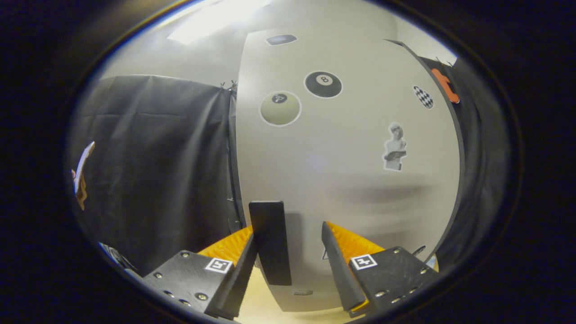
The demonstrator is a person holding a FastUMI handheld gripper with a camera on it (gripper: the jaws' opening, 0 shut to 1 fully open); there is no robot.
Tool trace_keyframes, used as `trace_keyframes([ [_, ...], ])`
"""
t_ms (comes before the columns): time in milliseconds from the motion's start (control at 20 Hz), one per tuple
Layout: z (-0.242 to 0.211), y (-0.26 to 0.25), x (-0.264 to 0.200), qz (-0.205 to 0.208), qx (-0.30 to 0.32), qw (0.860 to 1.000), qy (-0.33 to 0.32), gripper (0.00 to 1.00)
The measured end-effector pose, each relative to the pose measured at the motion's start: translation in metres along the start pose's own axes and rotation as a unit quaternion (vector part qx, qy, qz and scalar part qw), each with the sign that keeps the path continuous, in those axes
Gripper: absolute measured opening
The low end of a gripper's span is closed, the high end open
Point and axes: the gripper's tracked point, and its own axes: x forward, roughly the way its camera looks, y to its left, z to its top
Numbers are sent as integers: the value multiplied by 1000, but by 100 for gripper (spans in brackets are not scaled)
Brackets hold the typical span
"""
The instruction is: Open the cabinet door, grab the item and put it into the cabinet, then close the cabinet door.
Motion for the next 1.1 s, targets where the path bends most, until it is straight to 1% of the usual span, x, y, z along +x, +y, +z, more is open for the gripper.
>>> trace_keyframes([
  [950,-4,2,16,12,-13,1000,4,82],
  [1100,-5,3,18,14,-9,1000,4,80],
])
